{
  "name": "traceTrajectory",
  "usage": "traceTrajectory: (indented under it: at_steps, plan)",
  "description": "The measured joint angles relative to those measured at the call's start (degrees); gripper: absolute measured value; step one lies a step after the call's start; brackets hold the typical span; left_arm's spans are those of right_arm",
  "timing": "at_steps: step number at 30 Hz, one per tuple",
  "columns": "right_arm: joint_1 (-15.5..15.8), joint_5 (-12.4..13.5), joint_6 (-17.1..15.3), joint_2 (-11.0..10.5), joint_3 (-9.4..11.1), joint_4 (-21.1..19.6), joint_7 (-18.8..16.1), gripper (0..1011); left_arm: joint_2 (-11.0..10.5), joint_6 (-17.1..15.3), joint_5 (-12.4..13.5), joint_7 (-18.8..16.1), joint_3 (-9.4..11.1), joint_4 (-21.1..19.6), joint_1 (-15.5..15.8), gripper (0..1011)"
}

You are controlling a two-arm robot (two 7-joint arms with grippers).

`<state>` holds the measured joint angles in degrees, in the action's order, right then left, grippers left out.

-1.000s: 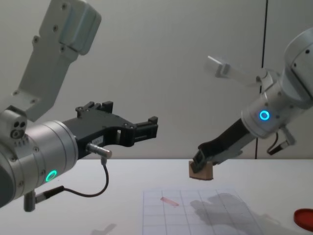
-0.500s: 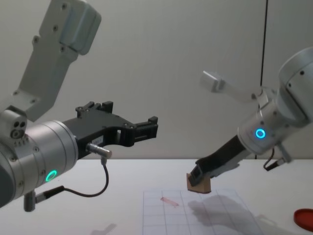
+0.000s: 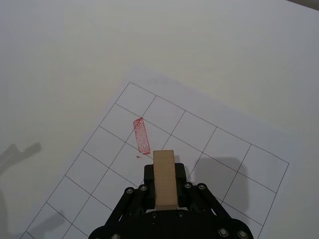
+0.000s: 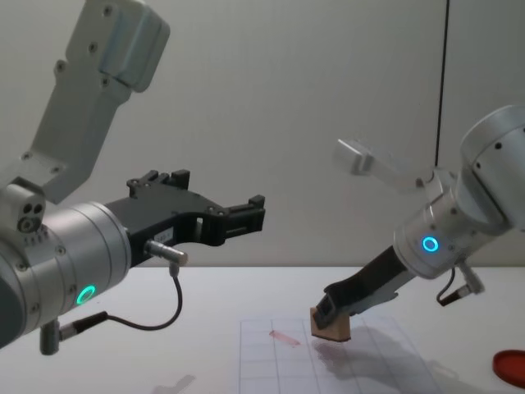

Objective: Use the one hand to pick up the stamp and affix it onto the A4 paper.

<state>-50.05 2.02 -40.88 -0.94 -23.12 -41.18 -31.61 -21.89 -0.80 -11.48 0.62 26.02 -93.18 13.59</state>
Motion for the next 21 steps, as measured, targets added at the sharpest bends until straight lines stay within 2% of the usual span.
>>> traceTrajectory:
  at_steps: [21]
  plan:
    - [-2.01,1.54,1.12,1.12,0.21,5.34,1.13,217,0.0,0.0,0.0,0.0,0.0,0.0,0.0,1002]
